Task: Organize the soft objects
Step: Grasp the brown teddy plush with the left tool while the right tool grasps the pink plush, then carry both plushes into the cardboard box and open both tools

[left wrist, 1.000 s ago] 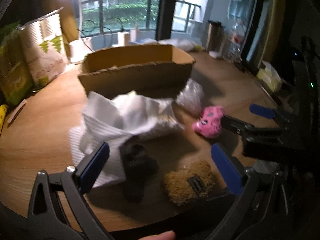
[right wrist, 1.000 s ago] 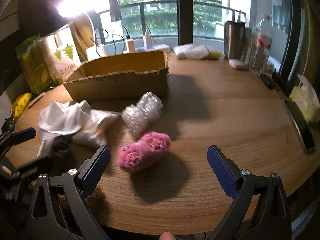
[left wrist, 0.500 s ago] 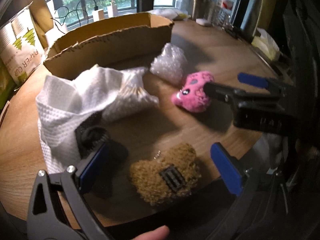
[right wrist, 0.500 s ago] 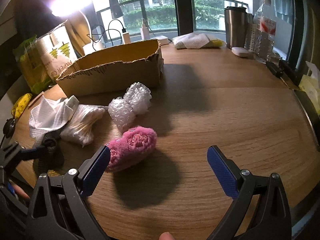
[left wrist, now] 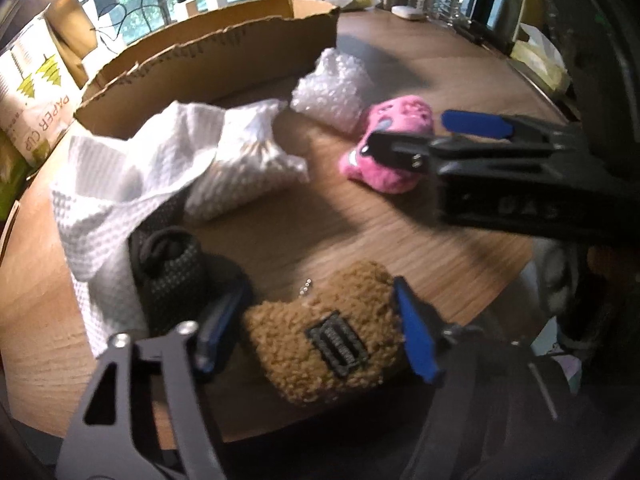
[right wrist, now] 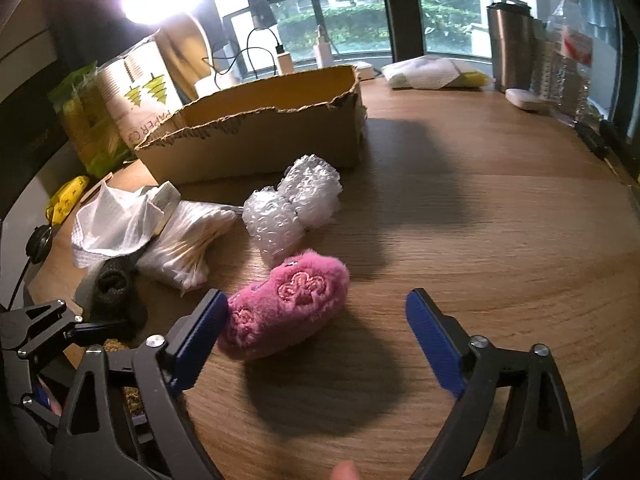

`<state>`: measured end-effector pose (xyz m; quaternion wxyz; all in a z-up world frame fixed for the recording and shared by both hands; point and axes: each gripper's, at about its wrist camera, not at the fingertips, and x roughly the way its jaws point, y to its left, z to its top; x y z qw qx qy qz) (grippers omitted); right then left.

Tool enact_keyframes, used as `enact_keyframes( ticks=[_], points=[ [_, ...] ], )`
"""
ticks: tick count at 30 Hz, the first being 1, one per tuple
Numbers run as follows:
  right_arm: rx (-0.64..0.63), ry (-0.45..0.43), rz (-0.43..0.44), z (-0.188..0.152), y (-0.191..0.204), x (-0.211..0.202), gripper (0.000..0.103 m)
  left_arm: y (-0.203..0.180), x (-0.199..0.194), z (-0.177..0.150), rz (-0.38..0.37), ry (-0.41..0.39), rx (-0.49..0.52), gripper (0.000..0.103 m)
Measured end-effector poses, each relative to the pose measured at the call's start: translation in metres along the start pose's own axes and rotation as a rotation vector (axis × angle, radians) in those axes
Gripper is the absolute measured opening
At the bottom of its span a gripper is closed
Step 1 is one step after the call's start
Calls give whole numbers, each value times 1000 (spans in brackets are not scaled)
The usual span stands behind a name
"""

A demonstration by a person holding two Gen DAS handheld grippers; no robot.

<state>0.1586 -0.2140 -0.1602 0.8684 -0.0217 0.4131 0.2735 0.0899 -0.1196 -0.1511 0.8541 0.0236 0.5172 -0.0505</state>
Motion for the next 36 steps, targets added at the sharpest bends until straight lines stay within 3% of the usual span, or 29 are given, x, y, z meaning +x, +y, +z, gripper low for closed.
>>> enact_keyframes(
  ticks=[3,5,6,12,26,36],
  points=[
    [-20,-2,15,1,4,2,79,-1,0,4,-15,-6,4,56],
    [-30,0,36,2,7,3,59,-2,-1,8,-20,-16,12,55],
    [-34,3,44,2,8,2,55,-2,-3,9,-22,-23,17,54],
    [-51,-7,42,5,13,-5,42,2,-19,18,-25,-93,40,54],
    [-83,-123,-3,41,19,-51,41,37,-59,57,-40,-314,-17,54],
    [-116,-163,-5,76,21,-49,41,75,-73,96,-20,-437,-70,54]
  ],
)
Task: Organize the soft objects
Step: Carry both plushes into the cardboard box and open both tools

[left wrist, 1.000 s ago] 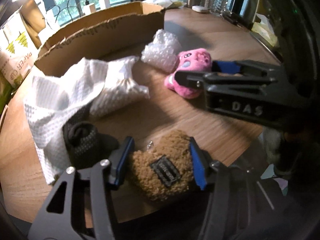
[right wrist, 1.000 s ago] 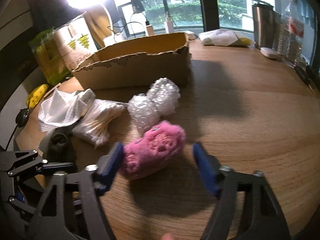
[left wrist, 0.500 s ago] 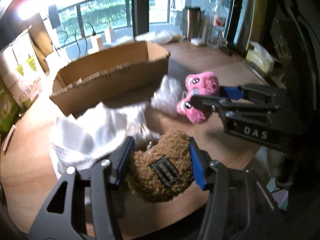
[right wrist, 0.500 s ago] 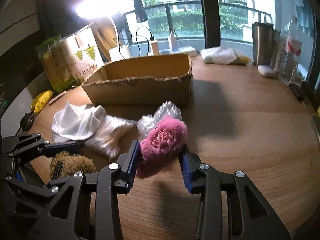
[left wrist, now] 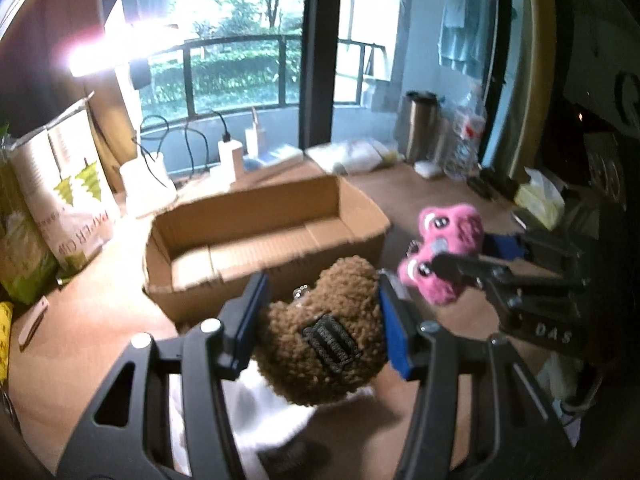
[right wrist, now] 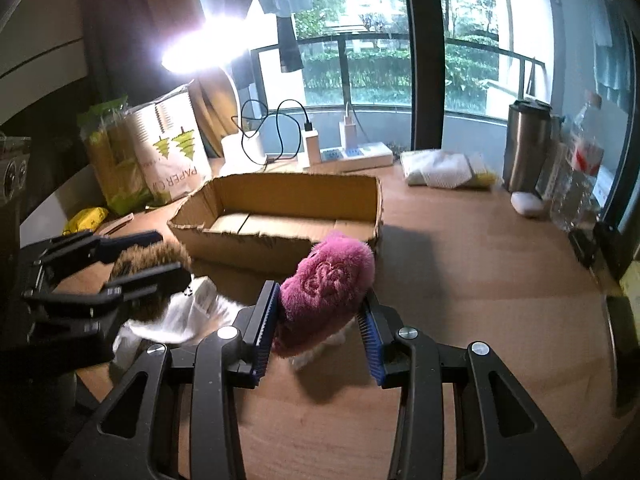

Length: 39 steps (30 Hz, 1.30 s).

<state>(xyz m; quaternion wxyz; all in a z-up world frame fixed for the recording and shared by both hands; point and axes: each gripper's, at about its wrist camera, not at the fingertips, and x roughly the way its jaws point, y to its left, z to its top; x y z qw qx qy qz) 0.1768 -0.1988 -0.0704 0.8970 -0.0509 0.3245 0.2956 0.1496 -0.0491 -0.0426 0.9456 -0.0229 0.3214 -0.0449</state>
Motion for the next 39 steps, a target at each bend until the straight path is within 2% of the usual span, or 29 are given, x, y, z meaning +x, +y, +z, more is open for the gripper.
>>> enact_keyframes(
  ticks=[4,9,16,24,28,32,33,35,39],
  points=[
    [-10,-3,-3,13,-5,8,41,15,8,19,7,-48,-18,54],
    [-21,-12,-5,30,-12,21,41,32,24,35,12,-68,-53,54],
    [-23,-37,28,49,-19,43,41,51,54,47,17,-46,-103,54],
    [-31,-24,73,64,-23,77,41,58,87,45,30,-4,-145,56],
    [-18,-13,80,66,-26,89,42,61,101,44,8,39,-174,63],
    [-8,-6,80,66,-28,93,47,59,108,44,9,55,-180,71],
    [-10,-6,78,66,-28,93,49,58,108,44,9,55,-181,74],
    [-10,-10,68,67,-28,92,61,57,106,45,11,51,-182,77],
    [4,-23,59,67,-30,85,64,58,97,45,17,37,-190,88]
  ],
)
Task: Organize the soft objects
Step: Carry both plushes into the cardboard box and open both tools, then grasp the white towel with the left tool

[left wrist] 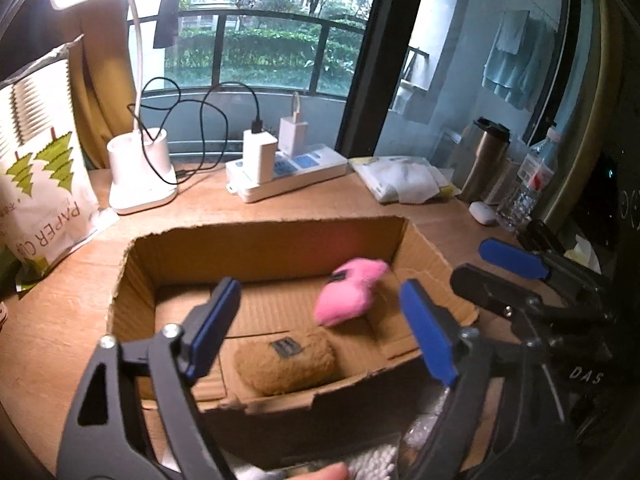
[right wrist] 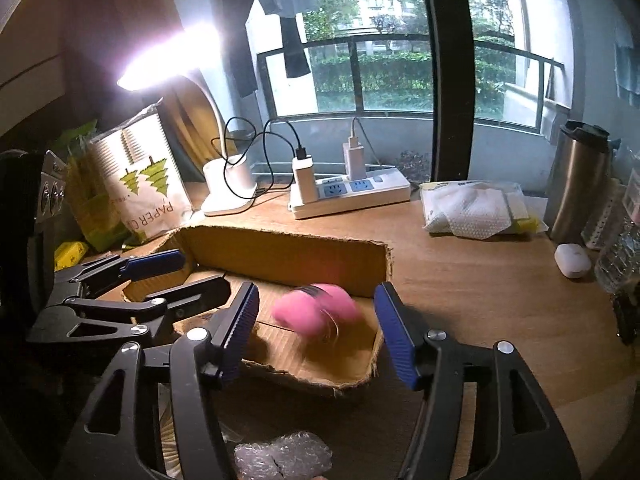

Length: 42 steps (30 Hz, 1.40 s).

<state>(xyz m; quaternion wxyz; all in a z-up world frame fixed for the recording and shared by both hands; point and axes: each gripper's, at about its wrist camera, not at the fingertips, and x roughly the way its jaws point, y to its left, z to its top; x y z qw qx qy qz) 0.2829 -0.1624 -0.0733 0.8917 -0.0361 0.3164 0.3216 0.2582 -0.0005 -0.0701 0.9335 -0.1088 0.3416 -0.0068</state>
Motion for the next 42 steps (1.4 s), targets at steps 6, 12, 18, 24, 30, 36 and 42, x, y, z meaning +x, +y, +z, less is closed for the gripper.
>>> enact_keyframes(
  ticks=[6,12,18,24,30,36,42],
  points=[
    [-6,-6,-14,-5,8,-15,64,6,-20,-1,6,-38,-28,97],
    [-12,-8,-28,-12,19,-32,64,14,-41,-7,-10,-63,-45,99],
    [-22,-21,-43,-17,34,-47,64,27,-65,-14,-34,-89,-81,102],
    [-37,-27,-48,-25,49,-59,64,40,-85,-25,-47,-98,-101,102],
    [-51,-18,-52,-34,62,-66,64,50,-103,-43,17,-114,-73,102],
    [-74,5,-44,-45,78,-67,64,66,-115,-63,26,-107,-105,102],
    [-68,23,-42,-57,83,-67,64,73,-118,-86,26,-80,-119,102]
  ],
)
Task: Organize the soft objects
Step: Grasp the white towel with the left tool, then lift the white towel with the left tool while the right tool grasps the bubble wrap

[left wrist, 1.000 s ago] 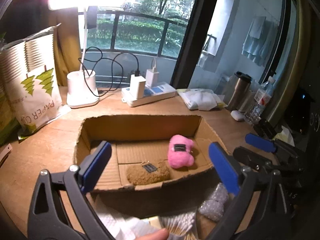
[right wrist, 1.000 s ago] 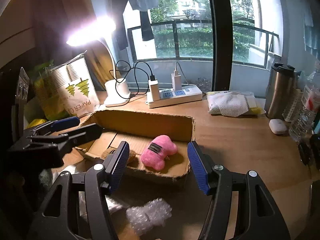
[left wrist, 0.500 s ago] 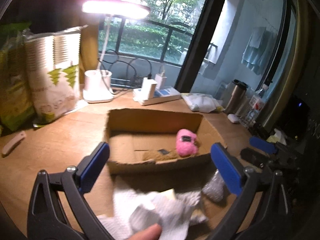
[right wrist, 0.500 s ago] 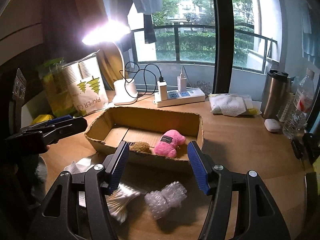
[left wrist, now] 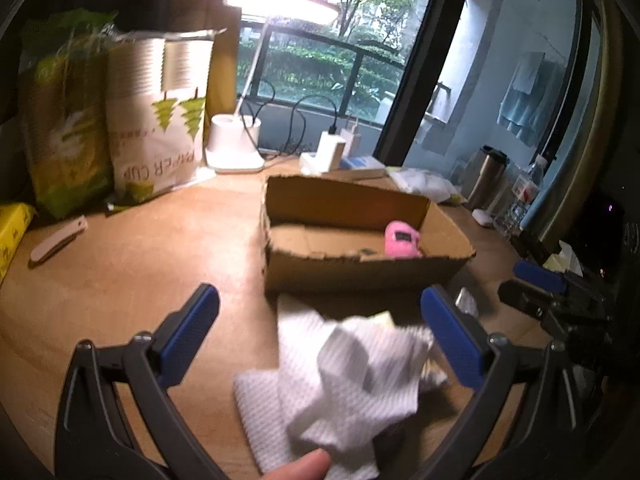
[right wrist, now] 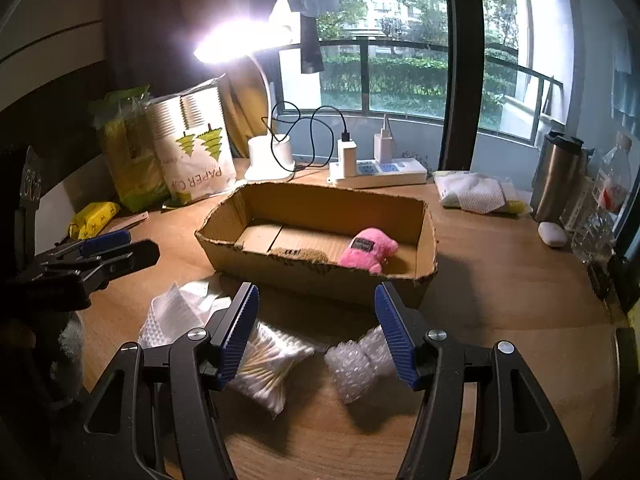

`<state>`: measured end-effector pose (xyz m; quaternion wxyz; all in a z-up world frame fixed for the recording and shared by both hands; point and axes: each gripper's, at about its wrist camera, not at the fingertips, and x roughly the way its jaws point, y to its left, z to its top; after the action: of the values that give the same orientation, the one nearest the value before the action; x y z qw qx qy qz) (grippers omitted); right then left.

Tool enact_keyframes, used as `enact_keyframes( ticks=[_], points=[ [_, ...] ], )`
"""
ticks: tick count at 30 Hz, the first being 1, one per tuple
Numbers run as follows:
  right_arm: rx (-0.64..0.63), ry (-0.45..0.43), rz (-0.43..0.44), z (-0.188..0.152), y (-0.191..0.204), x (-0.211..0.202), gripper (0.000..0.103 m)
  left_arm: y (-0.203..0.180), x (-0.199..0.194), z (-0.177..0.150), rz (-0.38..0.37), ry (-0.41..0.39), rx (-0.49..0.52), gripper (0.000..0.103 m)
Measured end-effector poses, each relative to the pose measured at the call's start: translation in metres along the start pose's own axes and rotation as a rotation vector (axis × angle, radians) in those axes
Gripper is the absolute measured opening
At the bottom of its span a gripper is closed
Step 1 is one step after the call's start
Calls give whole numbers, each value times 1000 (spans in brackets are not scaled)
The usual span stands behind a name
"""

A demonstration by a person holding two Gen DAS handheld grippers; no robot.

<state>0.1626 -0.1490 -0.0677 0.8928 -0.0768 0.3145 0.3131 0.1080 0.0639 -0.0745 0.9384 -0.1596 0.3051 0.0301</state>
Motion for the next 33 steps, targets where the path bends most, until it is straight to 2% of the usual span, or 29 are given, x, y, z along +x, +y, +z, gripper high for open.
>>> enact_keyframes(
  ticks=[9,15,18,19,20,22,24,29,31,33],
  points=[
    [16,40,3,-21,-1,7,64,5,5,-29,-8,50,-6,102],
    [34,57,6,-30,-6,14,64,-10,15,-42,5,88,66,101],
    [48,61,5,-33,-12,17,64,-9,19,-46,2,106,58,99],
    [52,63,5,-33,-13,18,64,-6,18,-46,-2,104,49,90],
    [59,65,4,-35,-15,20,64,-5,19,-46,-3,107,46,86],
    [68,71,2,-36,-19,23,64,-1,22,-46,2,124,41,66],
    [78,79,0,-38,-22,27,64,2,28,-47,5,154,31,53],
    [92,92,-10,-41,-29,35,64,-1,24,-46,-5,127,51,32],
    [95,99,-16,-42,-31,38,64,-3,22,-44,-14,110,60,20],
    [103,109,-22,-44,-33,42,64,-5,23,-43,-21,110,70,14]
  ],
)
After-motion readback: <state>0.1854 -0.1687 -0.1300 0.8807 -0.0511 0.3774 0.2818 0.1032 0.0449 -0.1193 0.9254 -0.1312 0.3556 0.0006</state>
